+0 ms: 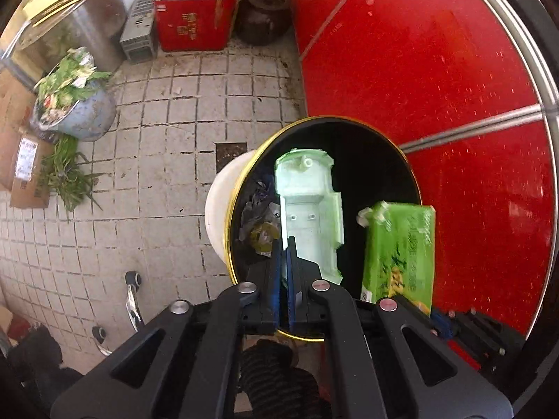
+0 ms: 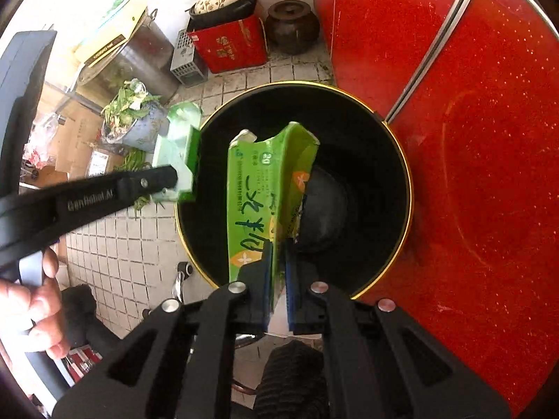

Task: Collect trash
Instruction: 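Open both tools to drop the tray and carton into the bin, then move both open tools back over the counter toward the remaining trash, then grasp the red funnel with the left tool while the right tool grasps the green cartoon cup, then carry the red funnel and green cartoon cup in both tools over the bin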

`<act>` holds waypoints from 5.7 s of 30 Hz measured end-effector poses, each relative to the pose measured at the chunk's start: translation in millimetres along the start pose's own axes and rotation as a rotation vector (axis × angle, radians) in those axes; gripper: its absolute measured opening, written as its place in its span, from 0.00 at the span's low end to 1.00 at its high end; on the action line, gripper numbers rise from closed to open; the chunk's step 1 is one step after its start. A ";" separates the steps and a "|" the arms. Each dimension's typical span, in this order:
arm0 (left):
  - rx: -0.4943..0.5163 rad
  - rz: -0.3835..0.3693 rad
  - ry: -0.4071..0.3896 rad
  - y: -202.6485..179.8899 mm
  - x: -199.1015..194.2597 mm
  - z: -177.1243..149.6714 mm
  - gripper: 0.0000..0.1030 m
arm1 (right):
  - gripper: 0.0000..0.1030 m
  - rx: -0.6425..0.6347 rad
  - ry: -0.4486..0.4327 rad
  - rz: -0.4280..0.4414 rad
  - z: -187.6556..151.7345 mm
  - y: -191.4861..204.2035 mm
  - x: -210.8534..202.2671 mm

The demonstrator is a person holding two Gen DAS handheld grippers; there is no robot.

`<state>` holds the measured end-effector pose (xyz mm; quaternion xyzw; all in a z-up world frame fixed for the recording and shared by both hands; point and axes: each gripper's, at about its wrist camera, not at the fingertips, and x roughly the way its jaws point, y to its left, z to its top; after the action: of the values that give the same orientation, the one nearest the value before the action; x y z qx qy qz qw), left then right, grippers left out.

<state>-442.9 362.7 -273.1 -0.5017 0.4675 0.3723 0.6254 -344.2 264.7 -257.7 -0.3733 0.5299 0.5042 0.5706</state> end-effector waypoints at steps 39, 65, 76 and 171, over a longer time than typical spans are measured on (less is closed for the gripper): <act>0.747 -0.024 -0.214 -395.8 -203.4 -108.3 0.94 | 0.93 0.989 -0.429 -0.486 -398.9 -384.9 -420.5; 1.223 0.015 0.000 -620.4 -83.0 -248.8 0.94 | 0.93 1.666 -0.432 -0.192 -442.8 -538.4 -389.2; 1.264 -0.050 0.060 -633.5 -72.6 -240.1 0.88 | 0.93 1.836 -0.363 -0.133 -425.0 -555.3 -359.4; 0.907 -0.005 -0.220 -378.4 -234.5 -152.4 0.10 | 0.47 0.930 -0.497 -0.370 -359.5 -340.0 -408.3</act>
<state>-188.3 131.7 48.2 -0.1361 0.5128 0.1798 0.8284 -67.5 -226.4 48.7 -0.0390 0.4718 0.1815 0.8619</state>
